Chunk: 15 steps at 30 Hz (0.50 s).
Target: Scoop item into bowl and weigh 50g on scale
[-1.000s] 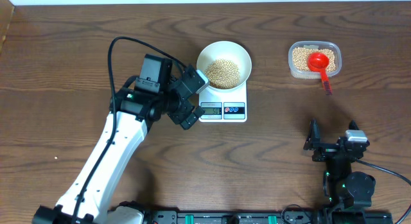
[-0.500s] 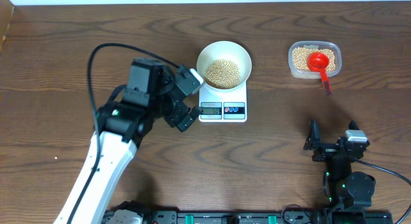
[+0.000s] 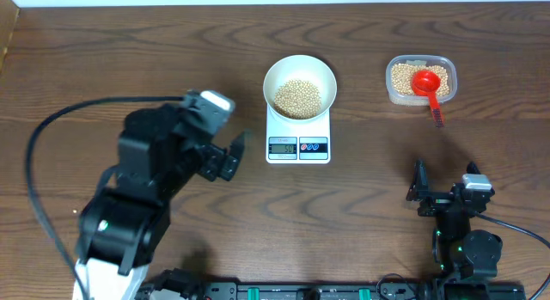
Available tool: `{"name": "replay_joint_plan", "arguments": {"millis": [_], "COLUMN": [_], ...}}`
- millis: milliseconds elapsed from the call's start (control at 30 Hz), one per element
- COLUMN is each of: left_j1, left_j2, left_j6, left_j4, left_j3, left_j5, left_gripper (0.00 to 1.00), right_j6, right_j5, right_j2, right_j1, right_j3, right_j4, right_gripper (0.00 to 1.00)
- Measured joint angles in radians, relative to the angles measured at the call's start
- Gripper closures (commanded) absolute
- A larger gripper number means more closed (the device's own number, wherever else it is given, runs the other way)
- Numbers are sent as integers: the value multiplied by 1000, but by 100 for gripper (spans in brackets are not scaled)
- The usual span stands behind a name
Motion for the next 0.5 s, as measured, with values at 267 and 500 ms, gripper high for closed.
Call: {"name": "replay_joint_plan", "arguments": {"millis": [267, 500], "left_j1": [135, 228], "left_j2": [-142, -310], "left_j6": [-98, -122], "left_j4": [80, 312], "left_j3": [-31, -248], "left_j5": [-18, -19], "left_gripper": [2, 2], "right_j6": [0, 0], "right_j5": [0, -1], "right_j2": [0, 0], "right_j1": [0, 0], "right_j3": [0, 0], "right_j4": [0, 0], "right_gripper": [1, 1]}}
